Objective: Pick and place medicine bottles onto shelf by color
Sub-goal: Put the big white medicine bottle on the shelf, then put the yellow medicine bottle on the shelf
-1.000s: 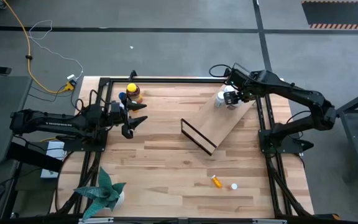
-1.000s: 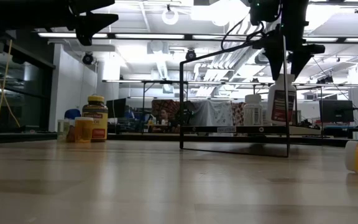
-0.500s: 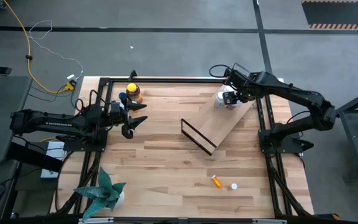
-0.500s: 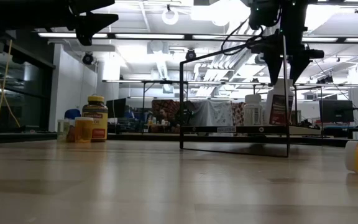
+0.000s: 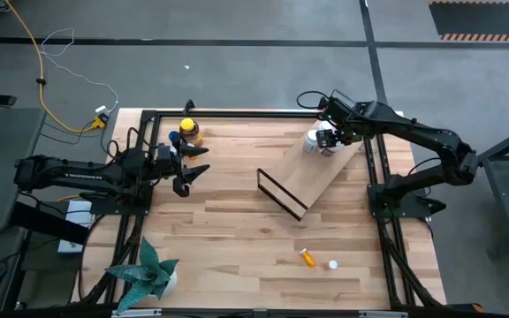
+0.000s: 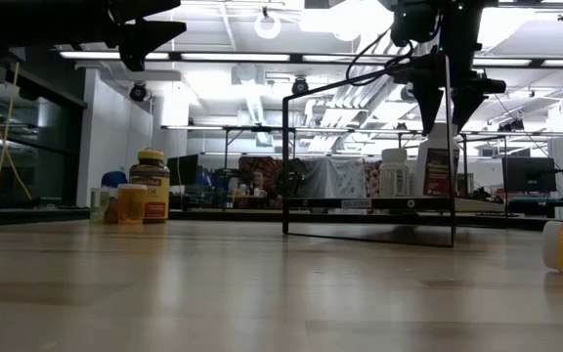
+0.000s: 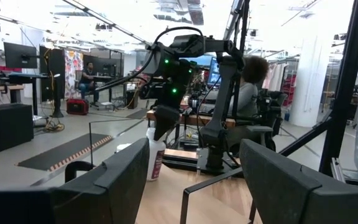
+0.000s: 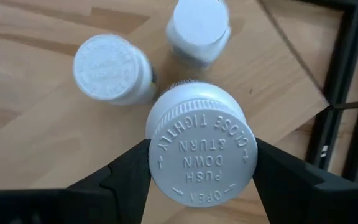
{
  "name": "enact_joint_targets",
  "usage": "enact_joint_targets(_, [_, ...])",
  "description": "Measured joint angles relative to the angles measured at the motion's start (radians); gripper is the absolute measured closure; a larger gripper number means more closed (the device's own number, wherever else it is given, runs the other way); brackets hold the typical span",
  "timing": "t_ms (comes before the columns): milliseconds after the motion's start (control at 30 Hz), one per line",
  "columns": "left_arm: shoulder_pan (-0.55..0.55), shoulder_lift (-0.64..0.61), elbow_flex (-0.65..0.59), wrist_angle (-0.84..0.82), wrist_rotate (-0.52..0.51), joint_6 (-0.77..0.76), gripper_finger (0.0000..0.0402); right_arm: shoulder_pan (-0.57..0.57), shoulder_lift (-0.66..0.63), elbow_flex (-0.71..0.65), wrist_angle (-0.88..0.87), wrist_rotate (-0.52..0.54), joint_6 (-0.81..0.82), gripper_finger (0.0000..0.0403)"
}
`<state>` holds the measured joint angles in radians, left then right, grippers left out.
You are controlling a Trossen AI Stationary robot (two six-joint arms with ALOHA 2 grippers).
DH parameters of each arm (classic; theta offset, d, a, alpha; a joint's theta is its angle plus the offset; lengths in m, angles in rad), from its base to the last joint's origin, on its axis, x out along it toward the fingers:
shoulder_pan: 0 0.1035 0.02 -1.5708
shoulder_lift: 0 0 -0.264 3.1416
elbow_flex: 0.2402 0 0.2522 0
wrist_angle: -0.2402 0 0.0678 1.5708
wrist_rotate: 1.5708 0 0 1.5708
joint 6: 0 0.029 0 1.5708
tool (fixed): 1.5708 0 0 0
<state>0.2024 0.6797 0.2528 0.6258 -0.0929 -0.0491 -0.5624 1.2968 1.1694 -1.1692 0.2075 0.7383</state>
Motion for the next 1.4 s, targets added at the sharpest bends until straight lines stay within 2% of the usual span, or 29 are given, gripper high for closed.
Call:
enact_joint_targets(600, [0.0,0.0,0.0,0.007,0.0,0.0,0.0161,0.0,0.0,0.002,-0.02,0.009,-0.037,0.0166])
enact_joint_targets(933, [0.0,0.0,0.0,0.008,0.0,0.0,0.0161,0.0,-0.004,0.002,0.003,0.063,-0.064,0.009])
enact_joint_targets(1100, [0.0,0.0,0.0,0.008,0.0,0.0,0.0161,0.007,-0.058,0.033,0.024,0.067,-0.136,0.008])
enact_joint_targets(1233, [0.0,0.0,0.0,0.008,0.0,0.0,0.0161,0.071,-0.163,0.049,0.012,0.07,-0.145,0.008])
enact_joint_targets(1400, [0.0,0.0,0.0,0.007,0.0,-0.001,0.0161,0.273,-0.308,-0.007,0.042,0.096,-0.075,0.008])
